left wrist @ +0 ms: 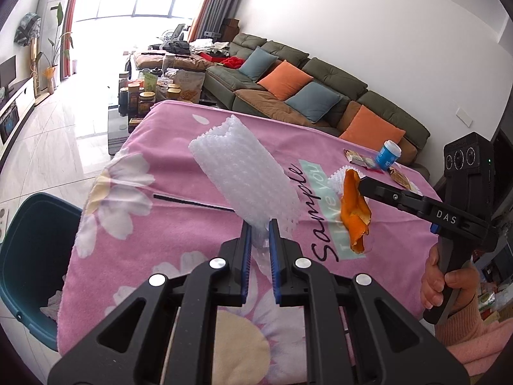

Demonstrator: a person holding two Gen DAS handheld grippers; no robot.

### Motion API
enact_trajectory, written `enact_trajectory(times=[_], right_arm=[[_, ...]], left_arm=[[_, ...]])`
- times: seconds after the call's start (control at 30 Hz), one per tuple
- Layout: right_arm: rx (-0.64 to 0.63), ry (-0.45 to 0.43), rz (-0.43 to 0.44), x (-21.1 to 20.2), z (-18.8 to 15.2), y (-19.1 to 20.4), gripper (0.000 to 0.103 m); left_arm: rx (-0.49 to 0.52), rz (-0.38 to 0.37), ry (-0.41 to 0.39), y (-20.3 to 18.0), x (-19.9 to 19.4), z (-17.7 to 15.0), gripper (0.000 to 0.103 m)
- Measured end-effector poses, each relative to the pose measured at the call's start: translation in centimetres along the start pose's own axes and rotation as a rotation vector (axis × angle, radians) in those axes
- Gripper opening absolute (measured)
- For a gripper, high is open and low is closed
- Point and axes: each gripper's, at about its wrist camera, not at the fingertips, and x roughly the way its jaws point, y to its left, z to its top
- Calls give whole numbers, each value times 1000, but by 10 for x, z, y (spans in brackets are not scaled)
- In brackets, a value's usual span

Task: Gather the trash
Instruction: 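Lift the white foam net with the left tool while the right tool lifts orange peel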

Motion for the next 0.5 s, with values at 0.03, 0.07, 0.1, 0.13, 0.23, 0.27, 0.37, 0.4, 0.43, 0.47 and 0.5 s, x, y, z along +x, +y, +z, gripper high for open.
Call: enact_trajectory(times=[0.03,0.07,0.1,0.13,0.23,0.27,0.37,0.4,0.43,0.47,0.5], right_arm=[[-4,5,5,3,-1,5,6],[-10,10,11,6,-1,8,6],[-15,16,16,9,-1,11,6],[-19,21,21,12,-1,15,6],[-33,36,38,21,-1,25,6],[-37,41,44,23,-1,27,6],[-50,56,61,32,0,38,6],[-53,61,68,35,0,40,5],[-55,66,76,38,1,43,4],[-59,70,81,40,1,46,4],[-63,73,85,42,1,49,4]], left_arm=[[-6,5,-2,4,-5,-3,11],[-9,11,-5,9,-10,-6,11],[-11,19,-9,12,-15,-8,11],[-13,29,-14,16,-20,-10,11],[-25,42,-30,27,-35,-16,11],[-30,46,-35,31,-40,-17,11],[-46,61,-45,41,-51,-20,11],[-51,67,-49,45,-55,-22,11],[-58,73,-53,50,-59,-24,11],[-63,78,-56,55,-63,-24,11],[-68,85,-60,58,-68,-27,11]])
